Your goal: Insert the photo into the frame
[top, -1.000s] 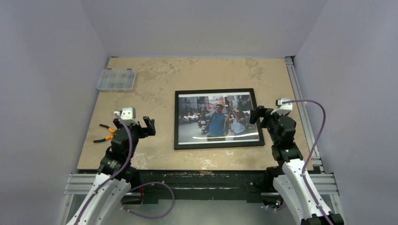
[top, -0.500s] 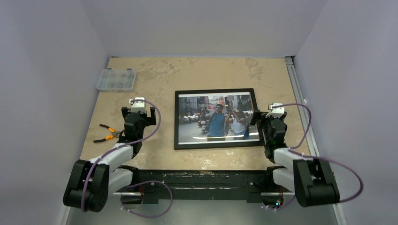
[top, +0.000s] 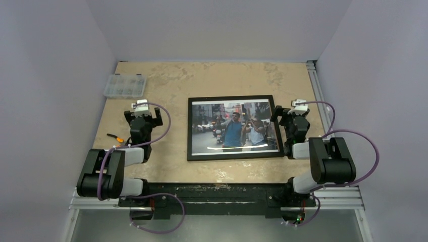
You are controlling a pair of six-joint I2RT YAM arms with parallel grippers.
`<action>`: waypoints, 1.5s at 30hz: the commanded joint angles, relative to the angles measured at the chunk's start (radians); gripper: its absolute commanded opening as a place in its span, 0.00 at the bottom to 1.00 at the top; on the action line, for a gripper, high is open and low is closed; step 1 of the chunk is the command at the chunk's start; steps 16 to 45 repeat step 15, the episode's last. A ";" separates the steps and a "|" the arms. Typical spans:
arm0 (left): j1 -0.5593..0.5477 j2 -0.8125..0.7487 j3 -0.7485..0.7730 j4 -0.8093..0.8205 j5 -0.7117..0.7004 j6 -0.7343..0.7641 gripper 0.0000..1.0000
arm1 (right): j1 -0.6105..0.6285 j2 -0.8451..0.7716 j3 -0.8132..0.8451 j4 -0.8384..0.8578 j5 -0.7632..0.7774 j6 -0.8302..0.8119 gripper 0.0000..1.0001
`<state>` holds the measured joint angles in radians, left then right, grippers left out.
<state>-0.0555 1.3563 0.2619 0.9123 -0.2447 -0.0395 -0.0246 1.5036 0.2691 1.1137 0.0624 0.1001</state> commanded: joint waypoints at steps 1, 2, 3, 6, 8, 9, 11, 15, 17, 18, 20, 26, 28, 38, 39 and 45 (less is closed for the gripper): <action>-0.017 0.004 0.033 0.054 -0.057 -0.005 1.00 | 0.017 -0.009 0.033 -0.018 0.046 -0.039 0.99; -0.018 -0.005 0.044 0.017 -0.061 -0.010 1.00 | 0.017 -0.001 0.029 0.007 0.048 -0.038 0.99; -0.018 -0.005 0.042 0.021 -0.059 -0.010 1.00 | 0.017 0.000 0.030 0.003 0.047 -0.038 0.99; -0.018 0.001 0.044 0.027 -0.059 -0.009 1.00 | 0.017 -0.003 0.034 -0.010 0.045 -0.040 0.99; -0.019 0.005 0.040 0.043 -0.058 -0.005 1.00 | 0.017 -0.003 0.034 -0.009 0.045 -0.039 0.99; -0.018 0.004 0.041 0.046 -0.058 -0.005 1.00 | 0.017 -0.003 0.034 -0.009 0.045 -0.040 0.99; -0.019 0.004 0.046 0.031 -0.054 -0.007 1.00 | 0.017 -0.003 0.034 -0.009 0.045 -0.040 0.99; -0.019 0.003 0.042 0.037 -0.054 -0.006 1.00 | 0.017 -0.003 0.034 -0.008 0.045 -0.040 0.99; -0.019 0.003 0.042 0.037 -0.054 -0.006 1.00 | 0.017 -0.003 0.034 -0.008 0.045 -0.040 0.99; -0.019 0.003 0.042 0.037 -0.054 -0.006 1.00 | 0.017 -0.003 0.034 -0.008 0.045 -0.040 0.99; -0.019 0.003 0.042 0.037 -0.054 -0.006 1.00 | 0.017 -0.003 0.034 -0.008 0.045 -0.040 0.99; -0.019 0.003 0.042 0.037 -0.054 -0.006 1.00 | 0.017 -0.003 0.034 -0.008 0.045 -0.040 0.99; -0.019 0.003 0.042 0.037 -0.054 -0.006 1.00 | 0.017 -0.003 0.034 -0.008 0.045 -0.040 0.99; -0.019 0.003 0.042 0.037 -0.054 -0.006 1.00 | 0.017 -0.003 0.034 -0.008 0.045 -0.040 0.99; -0.019 0.003 0.042 0.037 -0.054 -0.006 1.00 | 0.017 -0.003 0.034 -0.008 0.045 -0.040 0.99; -0.019 0.003 0.042 0.037 -0.054 -0.006 1.00 | 0.017 -0.003 0.034 -0.008 0.045 -0.040 0.99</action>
